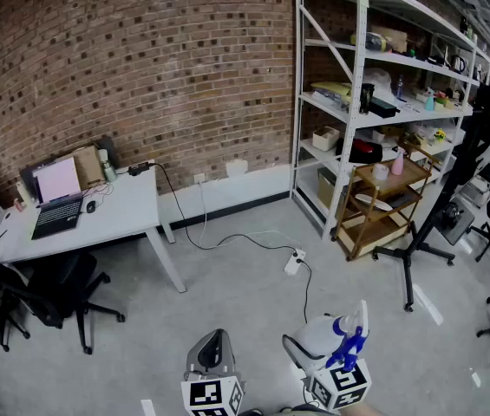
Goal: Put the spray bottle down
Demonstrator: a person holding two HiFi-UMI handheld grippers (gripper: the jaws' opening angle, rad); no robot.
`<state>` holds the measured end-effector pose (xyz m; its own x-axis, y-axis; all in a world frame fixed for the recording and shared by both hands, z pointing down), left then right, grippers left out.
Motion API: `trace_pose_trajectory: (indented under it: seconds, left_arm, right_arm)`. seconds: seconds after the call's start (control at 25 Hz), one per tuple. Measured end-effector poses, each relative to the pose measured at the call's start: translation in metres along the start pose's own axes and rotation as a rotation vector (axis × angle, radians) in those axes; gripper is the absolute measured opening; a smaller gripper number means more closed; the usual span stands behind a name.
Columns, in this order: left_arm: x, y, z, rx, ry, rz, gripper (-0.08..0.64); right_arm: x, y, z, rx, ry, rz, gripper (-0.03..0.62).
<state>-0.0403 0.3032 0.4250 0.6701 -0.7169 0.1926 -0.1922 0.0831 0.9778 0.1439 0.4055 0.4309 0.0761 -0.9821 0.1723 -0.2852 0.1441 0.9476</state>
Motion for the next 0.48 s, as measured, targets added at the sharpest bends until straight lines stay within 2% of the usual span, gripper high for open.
trace_pose_trajectory:
  seconds: [0.24, 0.48]
  left_arm:
    - [0.002, 0.006, 0.029, -0.007, -0.03, 0.007, 0.008]
    - [0.002, 0.019, 0.07, -0.022, -0.08, 0.016, 0.008]
  right_arm:
    - [0.024, 0.007, 0.018, -0.009, -0.015, 0.024, 0.428]
    - [0.062, 0.019, 0.046, -0.012, -0.071, 0.045, 0.428]
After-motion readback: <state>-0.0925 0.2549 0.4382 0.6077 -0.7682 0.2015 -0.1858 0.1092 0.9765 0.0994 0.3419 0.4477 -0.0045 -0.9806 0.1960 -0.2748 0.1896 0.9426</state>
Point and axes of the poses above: the fingertips, and each gripper's own axes: x forward along the fingers, z to its left, y out of its underside, the point moved 6 cm from there along -x, backward along the fingers, and after that the axes turned 10 degrees about x, right-handed, at the moved point
